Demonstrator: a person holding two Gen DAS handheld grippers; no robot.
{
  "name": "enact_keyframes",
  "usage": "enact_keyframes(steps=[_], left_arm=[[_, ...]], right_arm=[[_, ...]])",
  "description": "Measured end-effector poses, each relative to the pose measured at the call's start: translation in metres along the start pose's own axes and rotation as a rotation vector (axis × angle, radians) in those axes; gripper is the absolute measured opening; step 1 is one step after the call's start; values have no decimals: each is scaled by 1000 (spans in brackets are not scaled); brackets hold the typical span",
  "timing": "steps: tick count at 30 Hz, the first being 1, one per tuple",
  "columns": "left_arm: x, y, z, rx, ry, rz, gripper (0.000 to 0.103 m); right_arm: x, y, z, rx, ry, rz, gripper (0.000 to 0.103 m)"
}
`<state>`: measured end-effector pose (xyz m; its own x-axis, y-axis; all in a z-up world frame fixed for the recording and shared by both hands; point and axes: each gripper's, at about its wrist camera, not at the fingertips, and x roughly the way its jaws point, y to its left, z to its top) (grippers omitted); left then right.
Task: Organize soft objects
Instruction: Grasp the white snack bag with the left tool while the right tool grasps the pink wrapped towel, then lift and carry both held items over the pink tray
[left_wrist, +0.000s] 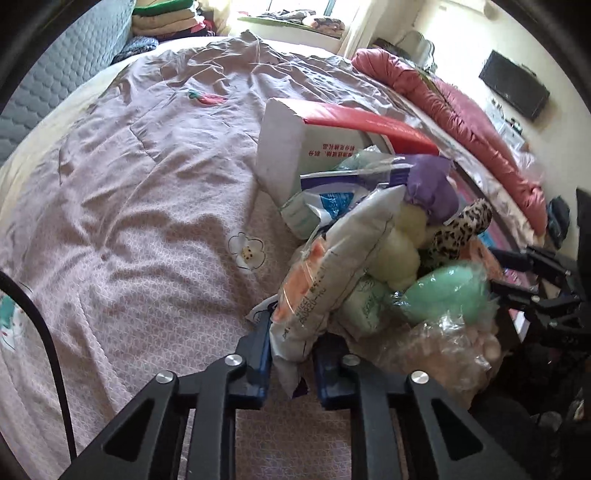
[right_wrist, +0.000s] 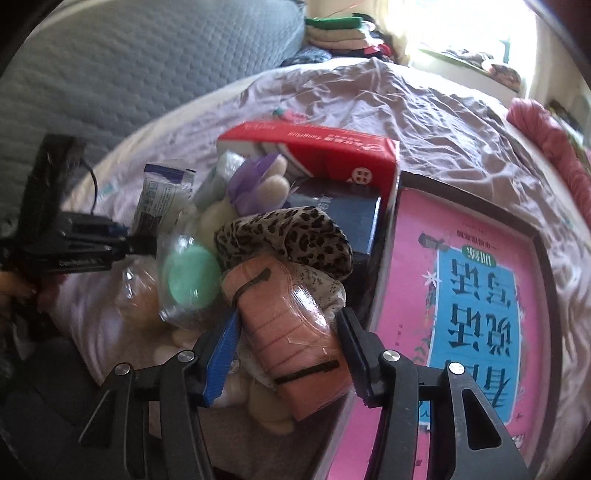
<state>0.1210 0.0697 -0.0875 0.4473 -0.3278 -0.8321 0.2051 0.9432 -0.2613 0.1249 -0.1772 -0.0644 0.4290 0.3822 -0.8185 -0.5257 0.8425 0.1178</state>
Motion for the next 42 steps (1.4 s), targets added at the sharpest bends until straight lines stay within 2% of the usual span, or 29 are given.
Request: enact_keyframes(steps=[4, 6, 10, 13, 20, 29, 34, 42], left_arm=[[-2, 0, 2, -17, -15, -6, 17], [-8, -2, 4, -26, -36, -10, 17], [-27, -10, 3, -30, -71, 22, 17], [-44, -18, 5, -38, -105, 12, 17], [-76, -57, 14, 13, -172, -8, 17], [-68, -126, 27, 89, -161, -49, 17], [-60, -161, 33, 117, -144, -83, 17], [-38, -207, 39, 154, -112, -117, 17]], right_arm=[[-2, 8, 2, -28, -11, -32, 54], [-8, 10, 3, -17, -24, -4, 52], [-24, 9, 1, 1, -69, -3, 51], [-35, 4, 2, 30, -101, 5, 50], [-63, -9, -1, 93, -163, -12, 50], [-95, -42, -13, 165, -217, -55, 50], [-113, -65, -26, 212, -234, -120, 50], [-133, -104, -51, 300, -254, -174, 50]])
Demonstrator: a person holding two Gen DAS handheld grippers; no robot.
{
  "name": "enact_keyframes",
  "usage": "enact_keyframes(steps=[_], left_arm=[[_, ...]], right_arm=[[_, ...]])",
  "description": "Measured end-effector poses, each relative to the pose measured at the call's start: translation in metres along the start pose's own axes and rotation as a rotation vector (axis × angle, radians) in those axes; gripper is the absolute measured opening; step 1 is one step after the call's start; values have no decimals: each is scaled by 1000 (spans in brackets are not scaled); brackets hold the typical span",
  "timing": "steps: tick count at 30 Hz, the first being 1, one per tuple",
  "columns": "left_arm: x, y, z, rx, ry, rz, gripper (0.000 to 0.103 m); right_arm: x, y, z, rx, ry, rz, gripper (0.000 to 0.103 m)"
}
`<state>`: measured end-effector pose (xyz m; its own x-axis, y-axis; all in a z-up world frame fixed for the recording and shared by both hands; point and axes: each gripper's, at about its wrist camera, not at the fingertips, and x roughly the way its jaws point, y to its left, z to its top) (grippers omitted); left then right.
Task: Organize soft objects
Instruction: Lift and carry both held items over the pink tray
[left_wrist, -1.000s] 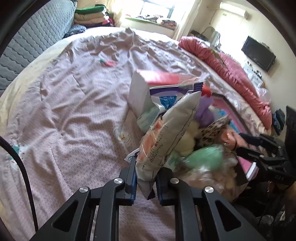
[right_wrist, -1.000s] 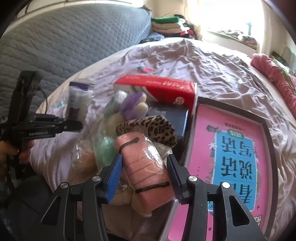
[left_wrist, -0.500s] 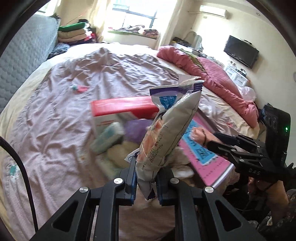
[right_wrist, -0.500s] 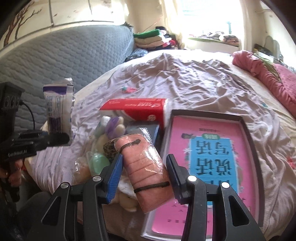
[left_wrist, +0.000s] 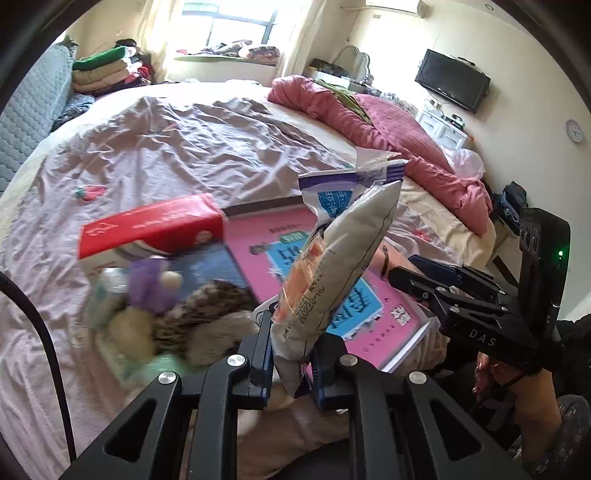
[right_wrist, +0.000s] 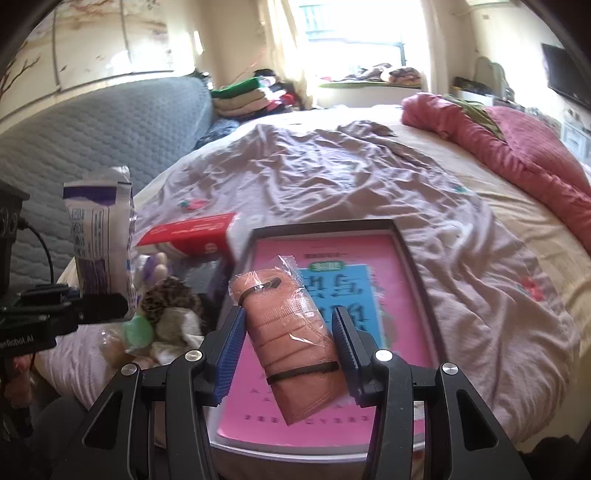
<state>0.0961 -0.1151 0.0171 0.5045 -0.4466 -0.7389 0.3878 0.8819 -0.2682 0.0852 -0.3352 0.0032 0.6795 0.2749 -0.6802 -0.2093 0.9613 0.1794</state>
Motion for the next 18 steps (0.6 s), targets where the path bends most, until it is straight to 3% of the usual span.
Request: enact_keyframes(steps=[3, 8, 18], left_arm=[[14, -16, -1, 29, 23, 31, 17], [38, -29, -3, 10, 82, 0, 17], [84, -55, -12, 66, 171, 56, 17]], right_arm=[[-1, -10, -5, 2, 2, -34, 50], [0, -25, -11, 37, 6, -39, 50], [16, -41, -22, 62, 45, -57, 50]])
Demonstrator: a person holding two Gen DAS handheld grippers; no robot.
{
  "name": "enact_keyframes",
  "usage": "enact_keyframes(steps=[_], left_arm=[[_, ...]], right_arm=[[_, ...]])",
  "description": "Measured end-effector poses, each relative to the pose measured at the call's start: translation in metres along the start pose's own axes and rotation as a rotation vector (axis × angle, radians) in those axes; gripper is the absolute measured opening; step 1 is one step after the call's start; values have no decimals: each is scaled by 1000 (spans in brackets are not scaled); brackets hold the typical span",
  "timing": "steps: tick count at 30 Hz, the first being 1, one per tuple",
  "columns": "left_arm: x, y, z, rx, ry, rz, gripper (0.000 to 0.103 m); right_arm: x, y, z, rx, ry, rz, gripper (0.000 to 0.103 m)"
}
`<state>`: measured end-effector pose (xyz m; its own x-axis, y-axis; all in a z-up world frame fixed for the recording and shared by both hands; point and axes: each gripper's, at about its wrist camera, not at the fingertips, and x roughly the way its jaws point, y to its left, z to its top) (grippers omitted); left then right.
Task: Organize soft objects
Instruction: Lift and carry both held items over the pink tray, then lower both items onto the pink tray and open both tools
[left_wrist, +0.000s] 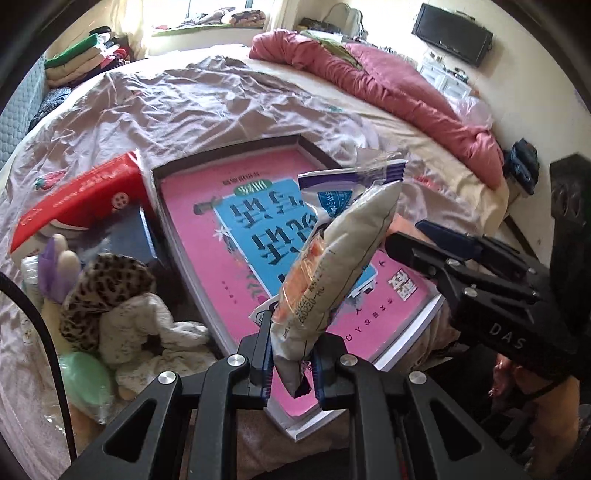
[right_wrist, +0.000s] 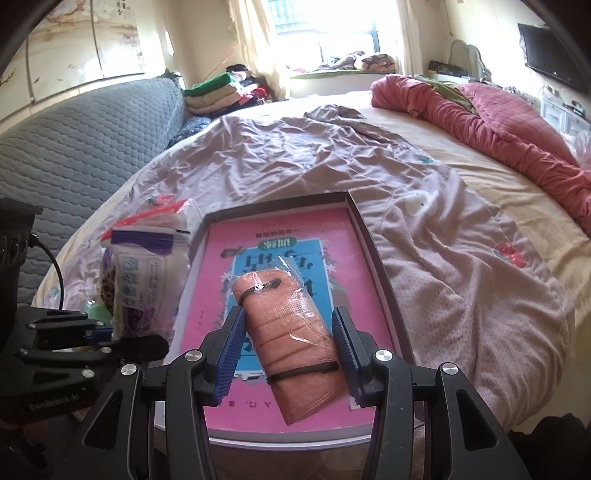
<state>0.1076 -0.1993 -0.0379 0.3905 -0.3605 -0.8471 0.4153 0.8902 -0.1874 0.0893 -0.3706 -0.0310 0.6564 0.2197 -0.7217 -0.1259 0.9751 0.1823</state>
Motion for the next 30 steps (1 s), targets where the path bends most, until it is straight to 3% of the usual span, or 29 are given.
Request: enact_keyframes(steps=[15, 30], left_arm=[[40, -12, -2, 18, 88, 40, 17], [45, -19, -2, 40, 82, 58, 18]], right_arm=[[35, -20, -19, 35, 96, -20, 50], [47, -30, -31, 54, 134, -63, 52]])
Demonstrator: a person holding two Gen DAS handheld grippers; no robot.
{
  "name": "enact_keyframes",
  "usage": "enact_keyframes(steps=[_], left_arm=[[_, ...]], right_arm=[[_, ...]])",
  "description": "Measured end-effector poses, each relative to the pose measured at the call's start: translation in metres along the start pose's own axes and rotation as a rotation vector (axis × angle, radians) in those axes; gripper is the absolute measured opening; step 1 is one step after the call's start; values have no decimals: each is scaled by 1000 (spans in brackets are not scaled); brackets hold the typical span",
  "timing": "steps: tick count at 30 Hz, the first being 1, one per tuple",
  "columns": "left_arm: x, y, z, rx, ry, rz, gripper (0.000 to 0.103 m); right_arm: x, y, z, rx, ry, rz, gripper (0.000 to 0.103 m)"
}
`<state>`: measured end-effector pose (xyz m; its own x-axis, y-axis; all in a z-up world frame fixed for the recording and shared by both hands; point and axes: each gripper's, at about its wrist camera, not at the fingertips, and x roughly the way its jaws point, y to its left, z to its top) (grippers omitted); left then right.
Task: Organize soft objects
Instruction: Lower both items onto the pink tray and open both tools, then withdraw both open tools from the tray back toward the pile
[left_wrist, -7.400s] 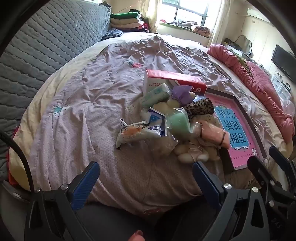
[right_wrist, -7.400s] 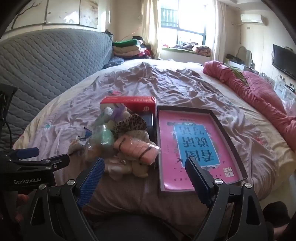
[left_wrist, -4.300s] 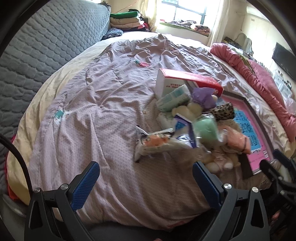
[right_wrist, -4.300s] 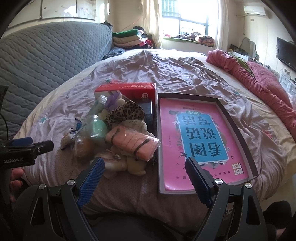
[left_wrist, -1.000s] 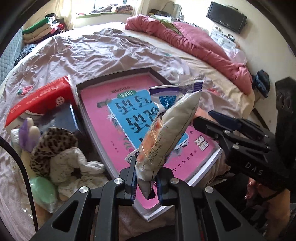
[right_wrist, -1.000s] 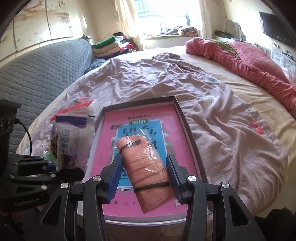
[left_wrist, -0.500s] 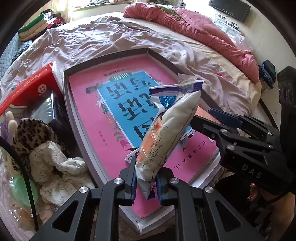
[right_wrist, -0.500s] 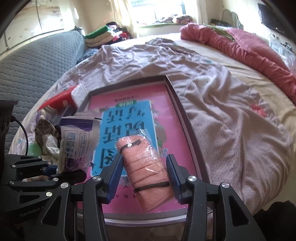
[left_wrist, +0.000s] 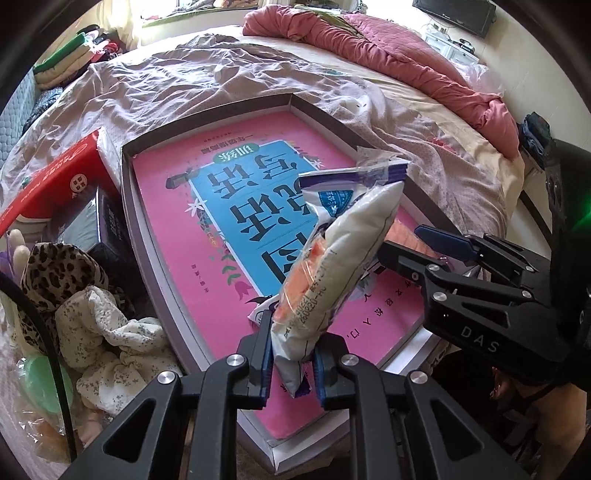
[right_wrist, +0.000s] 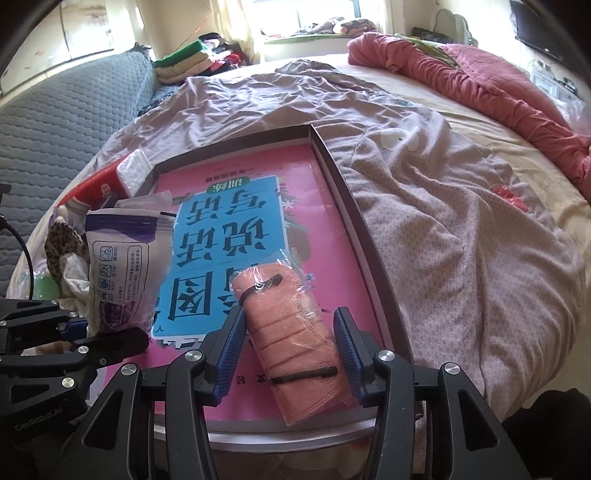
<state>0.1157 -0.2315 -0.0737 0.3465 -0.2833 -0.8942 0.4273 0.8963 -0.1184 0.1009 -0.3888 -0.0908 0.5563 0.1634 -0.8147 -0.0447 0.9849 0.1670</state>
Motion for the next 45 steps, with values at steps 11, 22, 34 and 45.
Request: enact_keyframes(steps=[11, 22, 34, 45], left_arm=[[1, -3, 1, 3, 7, 14, 19], [4, -6, 1, 19, 17, 44, 38], [-18, -4, -5, 19, -21, 66, 53], [-55, -5, -8, 26, -96, 104, 66]], right_arm=[[-3, -2, -1, 19, 0, 16, 52], [-11, -10, -1, 58, -9, 34, 55], [-28, -10, 2, 56, -46, -5, 62], [-49, 1, 4, 39, -85, -28, 73]])
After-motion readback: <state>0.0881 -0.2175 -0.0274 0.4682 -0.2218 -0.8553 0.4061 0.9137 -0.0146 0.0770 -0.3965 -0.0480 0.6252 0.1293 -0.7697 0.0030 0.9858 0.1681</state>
